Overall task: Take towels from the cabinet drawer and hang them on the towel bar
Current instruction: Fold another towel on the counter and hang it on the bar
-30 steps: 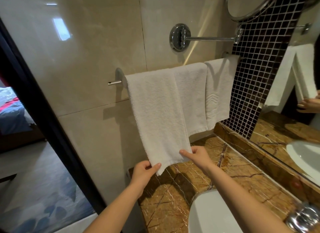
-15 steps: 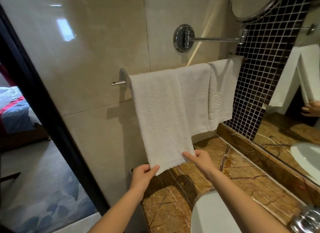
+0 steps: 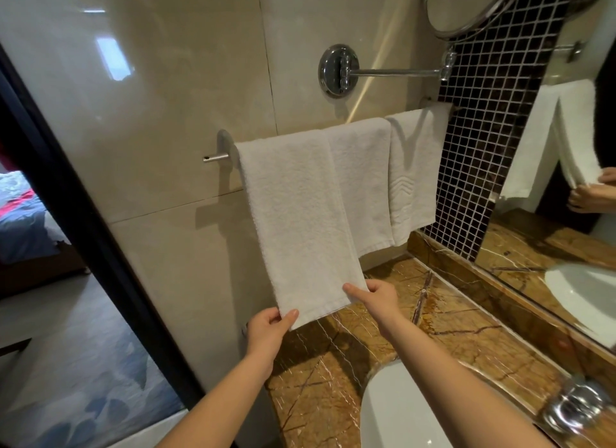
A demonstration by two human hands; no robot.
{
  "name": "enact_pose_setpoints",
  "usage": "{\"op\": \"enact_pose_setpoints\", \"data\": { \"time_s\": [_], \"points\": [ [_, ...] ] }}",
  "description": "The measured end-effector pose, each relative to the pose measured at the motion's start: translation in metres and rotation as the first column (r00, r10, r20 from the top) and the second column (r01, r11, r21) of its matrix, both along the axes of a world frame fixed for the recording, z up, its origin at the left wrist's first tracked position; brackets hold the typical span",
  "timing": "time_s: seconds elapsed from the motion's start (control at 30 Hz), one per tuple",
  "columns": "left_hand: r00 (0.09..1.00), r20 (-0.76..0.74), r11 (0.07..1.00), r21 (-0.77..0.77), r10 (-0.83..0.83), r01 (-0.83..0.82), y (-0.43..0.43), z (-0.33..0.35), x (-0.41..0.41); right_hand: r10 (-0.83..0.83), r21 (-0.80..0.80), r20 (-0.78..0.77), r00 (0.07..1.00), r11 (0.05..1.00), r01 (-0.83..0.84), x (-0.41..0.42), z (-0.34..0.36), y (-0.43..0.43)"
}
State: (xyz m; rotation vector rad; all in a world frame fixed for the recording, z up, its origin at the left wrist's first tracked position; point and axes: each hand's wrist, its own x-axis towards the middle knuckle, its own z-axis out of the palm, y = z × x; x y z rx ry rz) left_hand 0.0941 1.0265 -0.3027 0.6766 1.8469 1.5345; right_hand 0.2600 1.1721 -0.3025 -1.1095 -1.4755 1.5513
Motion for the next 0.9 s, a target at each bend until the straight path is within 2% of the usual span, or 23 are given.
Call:
{"op": "enact_pose_setpoints", "data": {
  "time_s": [0.27, 0.4, 0.47, 0.6, 0.77, 0.9],
  "points": [
    [0.997, 0.077, 0.999, 0.045, 0.025, -0.029, -0.004, -0.002, 0.002, -0.077, -0.032, -0.030, 0.997, 0.997, 0.076, 0.000, 0.007, -0.017],
    [0.996, 0.072, 0.997, 0.054, 0.043, -0.047, -0.005, 0.002, 0.005, -0.159, -0.126, -0.066, 0.985, 0.981, 0.150, 0.004, 0.017, -0.023],
    [0.992, 0.105, 0.995, 0.065, 0.063, -0.070, -0.006, 0.004, 0.006, -0.131, -0.135, -0.093, 0.987, 0.984, 0.118, 0.007, 0.020, -0.025],
    [0.996, 0.082, 0.999, 0.030, 0.022, -0.025, -0.008, 0.002, 0.005, -0.021, -0.039, -0.007, 1.000, 0.999, 0.020, 0.015, 0.024, -0.027],
    [0.998, 0.063, 1.000, 0.008, 0.000, -0.001, -0.012, -0.004, 0.002, 0.001, 0.041, 0.061, 0.998, 0.999, -0.003, 0.018, 0.021, -0.024],
    [0.998, 0.063, 1.000, -0.005, 0.016, -0.016, -0.012, -0.001, -0.002, 0.022, 0.026, 0.086, 0.996, 0.999, -0.025, 0.011, 0.019, -0.021]
  ]
}}
